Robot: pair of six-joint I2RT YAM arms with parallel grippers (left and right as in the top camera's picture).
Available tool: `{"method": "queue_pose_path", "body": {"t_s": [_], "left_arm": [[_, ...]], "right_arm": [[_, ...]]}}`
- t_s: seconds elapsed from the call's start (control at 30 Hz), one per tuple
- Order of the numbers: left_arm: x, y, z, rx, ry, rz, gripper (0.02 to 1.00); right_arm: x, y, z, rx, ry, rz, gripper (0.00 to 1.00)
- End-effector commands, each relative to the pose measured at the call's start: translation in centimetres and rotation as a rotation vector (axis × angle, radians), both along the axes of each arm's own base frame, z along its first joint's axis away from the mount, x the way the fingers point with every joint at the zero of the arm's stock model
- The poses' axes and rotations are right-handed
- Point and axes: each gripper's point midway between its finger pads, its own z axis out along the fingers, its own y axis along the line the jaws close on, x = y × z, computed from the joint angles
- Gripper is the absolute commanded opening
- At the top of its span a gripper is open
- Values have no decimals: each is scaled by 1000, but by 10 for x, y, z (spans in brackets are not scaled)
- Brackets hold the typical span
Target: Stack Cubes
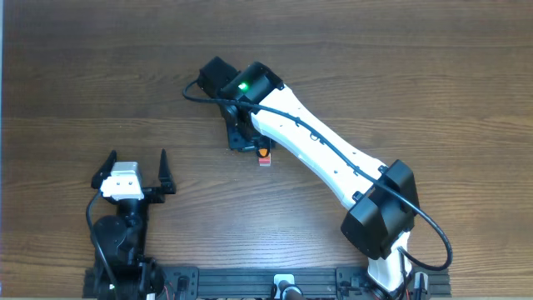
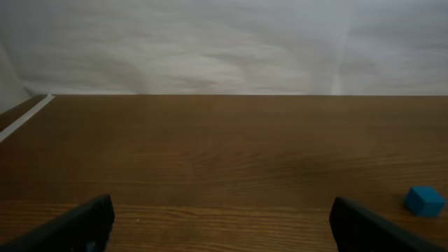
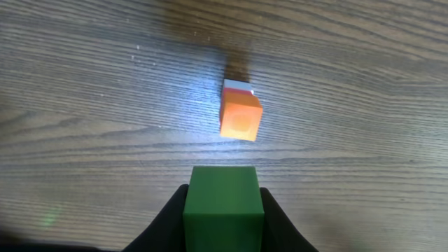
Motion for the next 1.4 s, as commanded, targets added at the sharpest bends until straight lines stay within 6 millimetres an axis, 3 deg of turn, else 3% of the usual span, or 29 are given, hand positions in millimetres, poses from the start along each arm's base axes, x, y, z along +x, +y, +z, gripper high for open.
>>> {"method": "queue_pose_path", "body": {"t_s": [0.03, 0.33, 1.4], "left_arm": [[0, -2, 0, 14, -6, -10, 1000], [0, -2, 0, 14, -6, -11, 1000], [0, -2, 0, 14, -6, -10, 998]], "right_arm": [[-2, -6, -10, -7, 12, -35, 14], [1, -12, -42, 17, 53, -69, 12], [8, -13, -58, 51, 52, -110, 12]]}}
